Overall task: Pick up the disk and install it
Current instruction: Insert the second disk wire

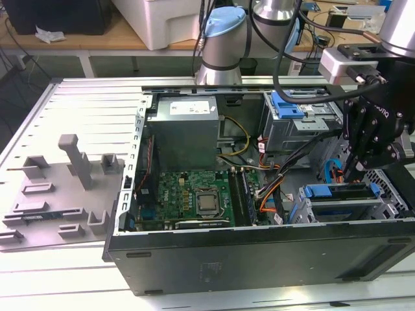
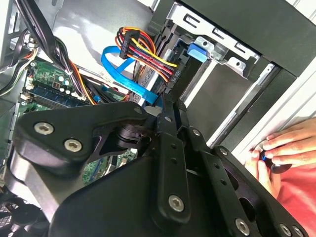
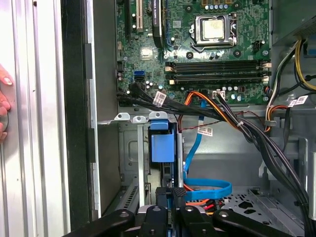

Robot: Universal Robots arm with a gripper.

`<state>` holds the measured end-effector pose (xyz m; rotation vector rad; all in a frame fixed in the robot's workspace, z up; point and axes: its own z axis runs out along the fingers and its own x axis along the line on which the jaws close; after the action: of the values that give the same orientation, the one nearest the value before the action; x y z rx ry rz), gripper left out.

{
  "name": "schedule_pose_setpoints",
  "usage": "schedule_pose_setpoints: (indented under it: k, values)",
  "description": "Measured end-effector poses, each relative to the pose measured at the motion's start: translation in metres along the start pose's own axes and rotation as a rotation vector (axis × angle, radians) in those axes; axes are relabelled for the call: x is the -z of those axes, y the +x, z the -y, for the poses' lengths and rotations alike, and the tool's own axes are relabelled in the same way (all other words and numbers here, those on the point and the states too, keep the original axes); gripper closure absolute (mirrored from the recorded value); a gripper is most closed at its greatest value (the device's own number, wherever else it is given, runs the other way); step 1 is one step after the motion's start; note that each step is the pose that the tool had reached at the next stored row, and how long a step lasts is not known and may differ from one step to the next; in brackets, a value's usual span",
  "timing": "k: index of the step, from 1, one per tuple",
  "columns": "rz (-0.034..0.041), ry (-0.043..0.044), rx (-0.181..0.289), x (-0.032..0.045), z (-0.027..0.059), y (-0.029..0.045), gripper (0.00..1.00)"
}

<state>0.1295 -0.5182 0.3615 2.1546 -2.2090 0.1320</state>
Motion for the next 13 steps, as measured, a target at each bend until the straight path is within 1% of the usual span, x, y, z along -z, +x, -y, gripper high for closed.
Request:
schedule_pose_setpoints:
  k: [13]
  values:
    - [0.0003, 0.0, 0.0, -0.0028, -0.0003, 0.0002, 0.84]
